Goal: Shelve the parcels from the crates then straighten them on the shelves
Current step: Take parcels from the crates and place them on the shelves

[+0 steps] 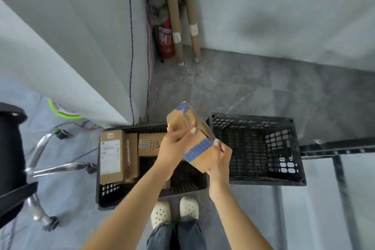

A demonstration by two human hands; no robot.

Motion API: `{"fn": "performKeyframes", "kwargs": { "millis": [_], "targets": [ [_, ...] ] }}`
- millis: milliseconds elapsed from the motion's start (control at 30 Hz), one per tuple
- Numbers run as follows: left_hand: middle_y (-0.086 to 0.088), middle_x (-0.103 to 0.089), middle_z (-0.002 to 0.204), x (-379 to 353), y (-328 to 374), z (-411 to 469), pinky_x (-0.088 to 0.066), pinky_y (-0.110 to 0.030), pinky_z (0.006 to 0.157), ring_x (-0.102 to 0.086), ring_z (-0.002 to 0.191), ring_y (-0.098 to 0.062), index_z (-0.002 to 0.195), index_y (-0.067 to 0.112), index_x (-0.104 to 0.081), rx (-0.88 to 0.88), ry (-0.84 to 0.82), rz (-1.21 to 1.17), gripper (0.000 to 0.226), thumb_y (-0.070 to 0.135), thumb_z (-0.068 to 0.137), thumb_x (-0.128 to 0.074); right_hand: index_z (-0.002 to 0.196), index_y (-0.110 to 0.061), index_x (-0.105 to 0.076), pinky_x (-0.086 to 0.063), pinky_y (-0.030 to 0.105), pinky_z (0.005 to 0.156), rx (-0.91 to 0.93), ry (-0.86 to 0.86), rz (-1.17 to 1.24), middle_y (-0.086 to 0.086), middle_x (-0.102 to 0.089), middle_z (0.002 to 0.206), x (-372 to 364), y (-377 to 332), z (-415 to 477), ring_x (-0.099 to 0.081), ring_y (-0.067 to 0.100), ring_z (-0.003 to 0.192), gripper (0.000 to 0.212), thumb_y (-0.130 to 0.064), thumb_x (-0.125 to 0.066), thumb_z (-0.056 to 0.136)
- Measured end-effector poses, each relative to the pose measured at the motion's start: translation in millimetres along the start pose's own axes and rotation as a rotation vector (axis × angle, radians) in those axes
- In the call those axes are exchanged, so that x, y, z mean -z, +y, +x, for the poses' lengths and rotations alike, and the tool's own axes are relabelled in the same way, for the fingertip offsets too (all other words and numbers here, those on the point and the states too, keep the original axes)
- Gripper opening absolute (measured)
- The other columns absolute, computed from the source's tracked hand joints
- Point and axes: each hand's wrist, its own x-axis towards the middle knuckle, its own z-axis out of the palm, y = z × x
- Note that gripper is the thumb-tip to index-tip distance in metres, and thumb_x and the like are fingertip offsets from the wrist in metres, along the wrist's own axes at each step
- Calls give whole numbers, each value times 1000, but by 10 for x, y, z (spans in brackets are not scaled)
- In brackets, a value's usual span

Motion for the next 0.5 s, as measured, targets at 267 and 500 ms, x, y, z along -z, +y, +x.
{"fn": "performKeyframes", "kwargs": {
  "millis": [267, 500],
  "targets": [
    [-1, -9, 160, -409, 1471, -437, -22, -22, 115, -9, 117, 38, 115, 24, -66, -557, -84, 281, 42, 6, 77, -75, 118, -18, -55, -50, 36, 92, 209, -38, 159, 3, -67, 116, 392, -1628, -496, -66, 13, 104, 54, -63, -49, 88],
    [25, 9, 151, -1142, 2329, -1457, -22, -4, 104, -12, 144, -7, 133, 28, -50, -799, -58, 220, 69, 35, 70, -77, 138, -15, -42, -43, 45, 107, 399, -183, 573, 5, -68, 120, 1118, -2453, -1265, -65, 19, 113, 57, -31, -62, 86]
  ]
}}
